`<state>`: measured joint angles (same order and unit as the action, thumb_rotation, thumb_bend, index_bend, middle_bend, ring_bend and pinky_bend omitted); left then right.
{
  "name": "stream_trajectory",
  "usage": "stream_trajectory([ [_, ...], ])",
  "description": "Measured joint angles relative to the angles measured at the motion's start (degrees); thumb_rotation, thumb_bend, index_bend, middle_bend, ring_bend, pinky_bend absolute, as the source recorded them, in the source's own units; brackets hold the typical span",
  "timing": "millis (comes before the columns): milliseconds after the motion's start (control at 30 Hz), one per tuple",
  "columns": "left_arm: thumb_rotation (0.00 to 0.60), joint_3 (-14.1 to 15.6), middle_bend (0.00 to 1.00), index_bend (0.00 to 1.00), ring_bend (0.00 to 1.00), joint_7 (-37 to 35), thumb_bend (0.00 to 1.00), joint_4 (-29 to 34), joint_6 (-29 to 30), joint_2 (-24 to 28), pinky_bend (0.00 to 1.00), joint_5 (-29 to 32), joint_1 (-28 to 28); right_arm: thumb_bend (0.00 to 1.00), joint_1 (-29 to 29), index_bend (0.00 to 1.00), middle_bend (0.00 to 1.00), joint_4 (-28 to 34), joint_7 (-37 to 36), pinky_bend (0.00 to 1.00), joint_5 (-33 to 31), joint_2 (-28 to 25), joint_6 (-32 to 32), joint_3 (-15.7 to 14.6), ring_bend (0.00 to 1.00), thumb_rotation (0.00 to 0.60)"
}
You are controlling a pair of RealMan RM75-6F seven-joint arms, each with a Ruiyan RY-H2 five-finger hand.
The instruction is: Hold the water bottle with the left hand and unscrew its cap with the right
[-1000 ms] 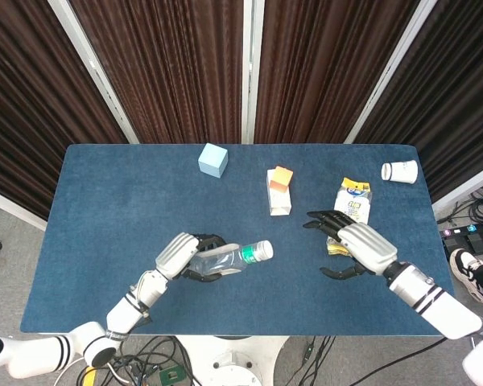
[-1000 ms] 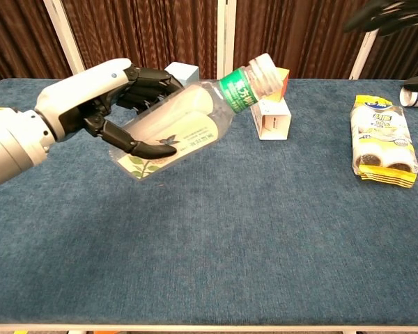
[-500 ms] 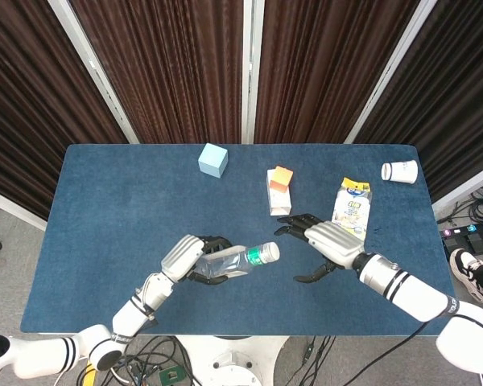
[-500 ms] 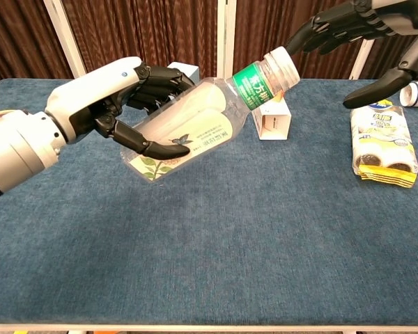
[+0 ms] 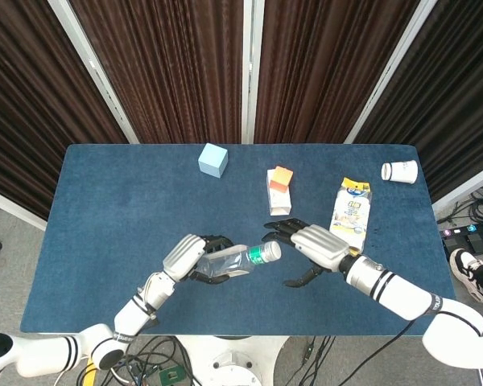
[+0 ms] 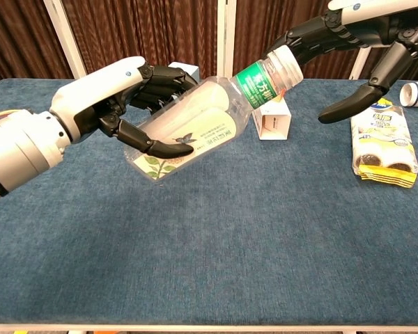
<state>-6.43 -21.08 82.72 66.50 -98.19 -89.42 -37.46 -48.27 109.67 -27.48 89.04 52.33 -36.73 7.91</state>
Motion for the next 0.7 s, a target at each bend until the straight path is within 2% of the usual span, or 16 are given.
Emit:
stream_trajectory([
  [500, 0.600, 0.47, 0.58, 0.57, 0.49, 0.03, 0.48, -0.59, -0.13, -0.08, 0.63, 0.48, -0.19, 0.10, 0.01, 0.18, 0.03, 1.00, -0.55, 0.00, 1.77, -1.17, -2.91, -0.76, 0.00, 0.499],
  [700, 0.600, 0.60, 0.58, 0.57, 0.49, 0.36, 0.48, 0.03, 0.78, 0.46, 0.63, -0.22, -0.14, 0.10, 0.16, 0.18, 0.03, 0.50, 0.34, 0.00, 0.06, -1.47, -2.16, -1.37, 0.00, 0.498],
])
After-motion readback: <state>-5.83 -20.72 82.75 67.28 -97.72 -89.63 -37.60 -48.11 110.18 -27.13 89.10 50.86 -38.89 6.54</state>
